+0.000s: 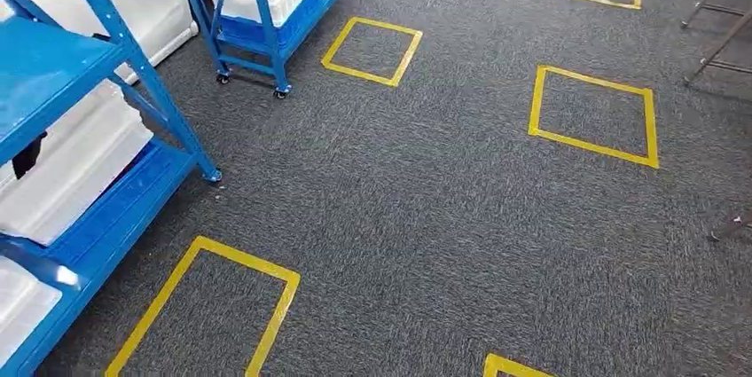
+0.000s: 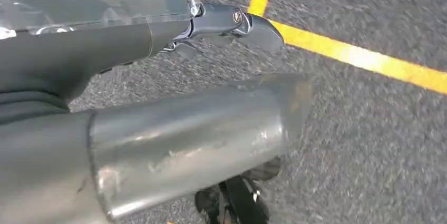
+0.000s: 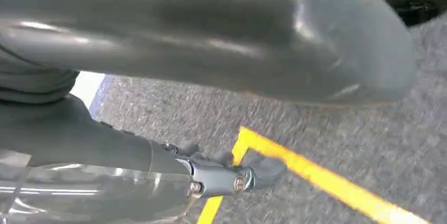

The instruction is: Take the parts from the cabinet and place them on the table.

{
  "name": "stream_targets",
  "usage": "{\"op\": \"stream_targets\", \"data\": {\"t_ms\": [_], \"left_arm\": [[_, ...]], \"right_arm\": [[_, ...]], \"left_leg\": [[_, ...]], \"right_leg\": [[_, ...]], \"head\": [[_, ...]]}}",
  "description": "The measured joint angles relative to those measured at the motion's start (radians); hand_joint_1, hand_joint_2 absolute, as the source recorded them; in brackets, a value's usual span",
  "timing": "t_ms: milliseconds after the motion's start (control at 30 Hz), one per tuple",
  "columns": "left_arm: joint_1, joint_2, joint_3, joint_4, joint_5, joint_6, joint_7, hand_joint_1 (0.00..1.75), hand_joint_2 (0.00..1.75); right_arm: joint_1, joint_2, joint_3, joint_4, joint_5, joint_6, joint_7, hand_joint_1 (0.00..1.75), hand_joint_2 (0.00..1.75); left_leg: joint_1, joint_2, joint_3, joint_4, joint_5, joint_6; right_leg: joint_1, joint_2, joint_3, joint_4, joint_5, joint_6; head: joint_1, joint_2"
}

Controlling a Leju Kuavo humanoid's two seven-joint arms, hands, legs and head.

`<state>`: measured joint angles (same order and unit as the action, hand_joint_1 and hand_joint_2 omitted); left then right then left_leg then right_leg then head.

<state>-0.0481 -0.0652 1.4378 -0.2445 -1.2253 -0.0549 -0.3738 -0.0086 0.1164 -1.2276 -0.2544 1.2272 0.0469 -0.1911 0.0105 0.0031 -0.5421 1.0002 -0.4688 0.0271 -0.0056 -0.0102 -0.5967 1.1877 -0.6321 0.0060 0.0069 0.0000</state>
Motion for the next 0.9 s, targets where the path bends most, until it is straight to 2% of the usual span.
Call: {"op": "stream_targets", "data": {"t_ms": [33,67,100,133,167,200,233,267,333,367,400,433,467,533,567,600,633,667,700,733,767,800,867,900], "left_arm": [[-0.001,0.0,0.0,0.0,-0.001,0.002,0.0,0.0,0.0],[-0.001,0.0,0.0,0.0,-0.002,0.004,0.001,0.0,0.0],[0.001,0.0,0.0,0.0,-0.003,0.005,0.002,0.0,0.0],[0.001,0.0,0.0,0.0,-0.004,0.005,0.003,0.0,0.0],[0.001,-0.001,0.0,0.0,-0.004,0.005,0.003,0.0,0.0],[0.0,-0.002,0.0,0.0,-0.004,0.005,0.004,0.0,0.0],[-0.001,-0.002,0.0,0.0,-0.004,0.006,0.005,0.0,0.0],[-0.005,-0.002,0.0,0.0,-0.004,0.007,0.007,0.0,0.0],[-0.003,-0.002,0.0,0.0,-0.004,0.008,0.007,0.0,0.0],[0.0,-0.002,0.0,0.0,-0.004,0.01,0.008,0.0,0.0],[0.002,-0.002,0.0,0.0,-0.004,0.01,0.009,0.0,0.0],[0.003,-0.002,0.0,0.0,-0.004,0.012,0.01,0.0,0.0],[0.001,-0.002,0.0,0.0,-0.004,0.012,0.01,0.0,0.0],[-0.006,-0.001,0.0,0.0,-0.004,0.013,0.01,0.0,0.0],[-0.006,-0.002,0.0,0.0,-0.004,0.013,0.01,0.0,0.0],[-0.003,-0.002,0.0,0.0,-0.004,0.013,0.01,0.0,0.0],[-0.001,-0.002,0.0,0.0,-0.004,0.013,0.01,0.0,0.0],[0.0,-0.001,0.0,0.0,-0.004,0.013,0.01,0.0,0.0],[0.0,-0.001,0.0,0.0,-0.004,0.014,0.01,0.0,0.0],[-0.002,0.0,0.0,0.0,-0.004,0.014,0.01,0.0,0.0],[-0.006,0.001,0.0,0.0,-0.004,0.014,0.01,0.0,0.0],[-0.007,0.001,0.0,0.0,-0.004,0.014,0.009,0.0,0.0],[0.0,0.003,0.0,0.0,-0.004,0.014,0.009,0.0,0.0],[0.002,0.003,0.0,0.0,-0.004,0.014,0.009,0.0,0.0]], "right_arm": [[0.002,-0.001,0.0,0.0,0.0,0.0,0.0,0.0,0.0],[0.004,-0.001,-0.001,0.001,0.0,0.0,0.0,0.0,0.0],[0.004,-0.002,-0.002,0.001,0.0,0.0,0.0,0.0,0.0],[0.004,-0.003,-0.004,0.001,0.0,0.0,0.0,0.0,0.0],[0.004,-0.005,-0.005,0.001,0.0,0.0,0.0,0.0,0.0],[0.005,-0.006,-0.005,0.001,0.0,0.002,0.0,0.0,0.0],[0.007,-0.007,-0.006,0.002,0.0,0.003,0.0,0.0,0.0],[0.006,-0.007,-0.006,0.002,0.0,0.005,-0.001,0.0,0.0],[0.005,-0.008,-0.006,0.002,0.001,0.006,-0.001,0.0,0.0],[0.003,-0.009,-0.006,0.002,0.002,0.008,-0.001,0.0,0.0],[0.002,-0.01,-0.006,0.002,0.002,0.008,-0.001,0.0,0.0],[0.002,-0.01,-0.006,0.002,0.003,0.009,-0.002,0.0,0.0],[0.004,-0.01,-0.007,0.002,0.004,0.01,-0.003,0.0,0.0],[0.008,-0.011,-0.008,0.002,0.005,0.012,-0.003,0.0,0.0],[0.008,-0.011,-0.008,0.002,0.005,0.012,-0.003,0.0,0.0],[0.007,-0.012,-0.009,0.002,0.005,0.012,-0.003,0.0,0.0],[0.007,-0.012,-0.01,0.002,0.006,0.013,-0.003,0.0,0.0],[0.006,-0.012,-0.011,0.002,0.006,0.014,-0.003,0.0,0.0],[0.005,-0.012,-0.012,0.002,0.009,0.015,-0.005,0.0,0.0],[0.005,-0.012,-0.013,0.002,0.011,0.015,-0.006,0.0,0.0],[0.005,-0.012,-0.014,0.002,0.012,0.015,-0.008,0.0,0.0],[0.005,-0.012,-0.014,0.002,0.013,0.015,-0.01,0.0,0.0],[-0.002,-0.012,-0.015,0.002,0.014,0.015,-0.012,0.0,0.0],[-0.006,-0.013,-0.015,0.002,0.014,0.015,-0.012,0.0,0.0]], "left_leg": [[-0.001,-0.011,-0.002,0.001,0.001,0.001],[-0.001,-0.022,-0.004,0.001,0.001,0.0],[0.0,-0.034,-0.003,0.002,0.002,-0.001],[0.001,-0.046,-0.002,0.002,0.002,-0.002],[0.002,-0.058,-0.001,0.004,0.002,-0.004],[0.004,-0.069,0.001,0.005,0.001,-0.009],[0.005,-0.079,-0.003,0.007,0.0,-0.016],[0.0,-0.091,-0.01,0.017,-0.002,-0.026],[0.003,-0.106,-0.015,0.009,0.005,-0.04],[0.007,-0.116,-0.018,0.005,0.008,-0.048],[0.008,-0.121,-0.019,0.008,0.006,-0.055],[0.008,-0.07,-0.028,0.033,-0.015,-0.055],[0.006,-0.038,-0.054,0.09,-0.055,-0.055],[0.007,-0.019,-0.122,0.243,-0.131,-0.058],[0.007,-0.016,-0.147,0.305,-0.152,-0.059],[0.007,-0.013,-0.15,0.319,-0.145,-0.059],[0.007,-0.01,-0.13,0.286,-0.12,-0.058],[0.007,-0.005,-0.089,0.212,-0.08,-0.055],[0.005,0.008,-0.037,0.117,-0.039,-0.05],[0.001,0.044,0.006,0.039,-0.019,-0.043],[-0.01,0.059,0.01,0.02,-0.03,-0.038],[-0.009,0.046,0.007,0.019,-0.025,-0.033],[-0.013,0.032,0.002,0.018,-0.023,-0.027],[-0.005,0.021,0.005,0.003,-0.015,-0.017]], "right_leg": [[-0.002,0.004,-0.036,0.075,-0.03,0.002],[-0.003,0.006,-0.062,0.126,-0.039,0.004],[-0.006,0.006,-0.065,0.127,-0.021,0.006],[-0.01,0.007,-0.048,0.083,0.017,0.006],[-0.013,0.011,-0.014,0.009,0.064,0.005],[-0.017,0.026,0.026,-0.078,0.11,0.005],[-0.023,0.076,0.053,-0.147,0.126,0.004],[-0.018,0.084,0.057,-0.163,0.121,0.003],[-0.012,0.066,0.054,-0.159,0.122,-0.003],[-0.008,0.058,0.055,-0.16,0.124,-0.01],[-0.017,0.046,0.058,-0.173,0.131,-0.021],[-0.014,0.034,0.06,-0.177,0.134,-0.027],[-0.011,0.023,0.059,-0.177,0.133,-0.039],[-0.003,-0.005,0.058,-0.176,0.131,-0.044],[0.0,-0.019,0.056,-0.175,0.131,-0.045],[0.003,-0.03,0.056,-0.173,0.13,-0.046],[0.004,-0.04,0.056,-0.172,0.129,-0.047],[0.006,-0.05,0.057,-0.17,0.127,-0.047],[0.006,-0.06,0.058,-0.167,0.125,-0.045],[0.008,-0.068,0.06,-0.164,0.123,-0.042],[0.015,-0.076,0.059,-0.16,0.119,-0.036],[0.014,-0.082,0.059,-0.161,0.12,-0.032],[0.011,-0.096,0.063,-0.166,0.122,-0.023],[0.015,-0.101,0.066,-0.166,0.121,-0.016]], "head": [[0.0,0.0],[0.001,0.0],[0.0,0.0],[0.001,0.0],[0.0,0.0],[0.001,0.0],[0.002,0.0],[-0.001,0.0],[-0.002,0.0],[-0.002,0.0],[-0.002,0.0],[-0.004,0.0],[-0.015,0.0],[-0.016,0.0],[-0.016,0.0],[-0.016,0.0],[-0.016,0.0],[-0.016,0.0],[-0.016,0.0],[-0.017,0.0],[-0.016,0.0],[-0.013,0.0],[-0.014,0.0],[-0.014,0.0]]}}
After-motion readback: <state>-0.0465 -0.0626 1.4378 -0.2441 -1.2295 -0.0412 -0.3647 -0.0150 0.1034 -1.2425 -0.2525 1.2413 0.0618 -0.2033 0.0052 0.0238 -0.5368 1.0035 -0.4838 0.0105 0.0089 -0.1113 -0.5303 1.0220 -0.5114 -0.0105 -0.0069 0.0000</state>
